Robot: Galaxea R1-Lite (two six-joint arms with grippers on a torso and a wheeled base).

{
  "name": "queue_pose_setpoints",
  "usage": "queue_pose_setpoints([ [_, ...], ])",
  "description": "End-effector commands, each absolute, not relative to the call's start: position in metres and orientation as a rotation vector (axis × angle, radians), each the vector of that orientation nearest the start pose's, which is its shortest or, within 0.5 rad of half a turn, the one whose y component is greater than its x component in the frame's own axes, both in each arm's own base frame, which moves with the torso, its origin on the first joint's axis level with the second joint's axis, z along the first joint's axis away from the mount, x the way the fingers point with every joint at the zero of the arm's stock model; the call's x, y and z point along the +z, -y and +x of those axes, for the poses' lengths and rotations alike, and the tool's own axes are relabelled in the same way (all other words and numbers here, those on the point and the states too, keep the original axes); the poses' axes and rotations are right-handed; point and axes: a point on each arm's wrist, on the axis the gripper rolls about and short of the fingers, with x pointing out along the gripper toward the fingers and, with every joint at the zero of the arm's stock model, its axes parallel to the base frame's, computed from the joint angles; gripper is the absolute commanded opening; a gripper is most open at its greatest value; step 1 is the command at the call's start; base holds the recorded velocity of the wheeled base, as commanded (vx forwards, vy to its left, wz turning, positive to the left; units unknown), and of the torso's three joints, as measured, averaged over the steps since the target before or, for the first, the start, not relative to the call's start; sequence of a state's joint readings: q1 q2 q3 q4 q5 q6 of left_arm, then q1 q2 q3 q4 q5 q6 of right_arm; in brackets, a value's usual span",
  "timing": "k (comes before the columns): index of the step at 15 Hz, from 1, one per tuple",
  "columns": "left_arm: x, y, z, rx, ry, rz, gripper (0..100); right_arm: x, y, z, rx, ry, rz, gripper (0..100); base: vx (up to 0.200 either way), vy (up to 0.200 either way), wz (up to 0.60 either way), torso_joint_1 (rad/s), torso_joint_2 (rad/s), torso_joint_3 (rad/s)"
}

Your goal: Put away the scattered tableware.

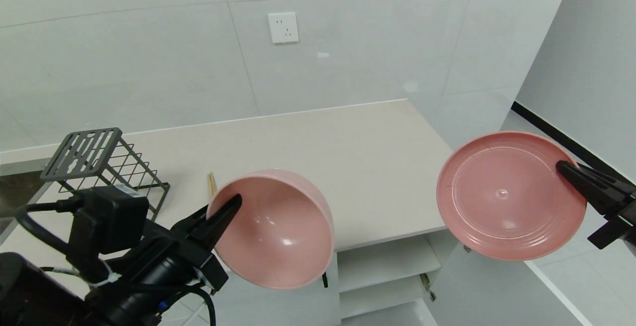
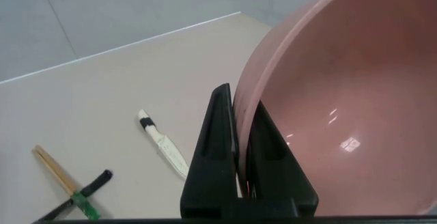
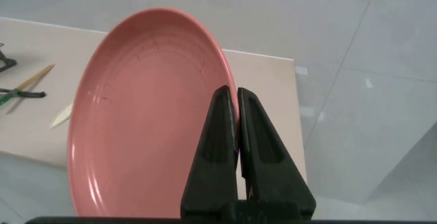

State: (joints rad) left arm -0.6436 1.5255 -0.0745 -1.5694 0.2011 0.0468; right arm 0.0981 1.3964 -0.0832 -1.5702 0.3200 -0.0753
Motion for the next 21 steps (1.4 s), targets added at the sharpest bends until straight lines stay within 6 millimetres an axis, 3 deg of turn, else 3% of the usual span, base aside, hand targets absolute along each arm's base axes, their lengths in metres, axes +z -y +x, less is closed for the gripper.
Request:
queue_pose_setpoints([
  [1, 0.148, 0.105, 0.143, -0.453, 0.127, 0.012, 0, 0.172, -0.028, 0.160, 0.439, 0.280, -0.104, 0, 0.000, 0.000, 0.00, 0.000, 0.00, 0.000],
  [8, 0.143, 0.111, 0.131, -0.521, 0.114, 0.045, 0, 0.167, -0.030, 0.161, 0.450, 0.254, -0.101, 0, 0.000, 0.000, 0.00, -0.007, 0.01, 0.006],
  [21, 0.134, 0.119, 0.123, -0.590, 0.069, 0.058, 0, 0.153, -0.030, 0.161, 0.453, 0.179, -0.107, 0, 0.000, 0.000, 0.00, -0.158, 0.32, 0.151],
])
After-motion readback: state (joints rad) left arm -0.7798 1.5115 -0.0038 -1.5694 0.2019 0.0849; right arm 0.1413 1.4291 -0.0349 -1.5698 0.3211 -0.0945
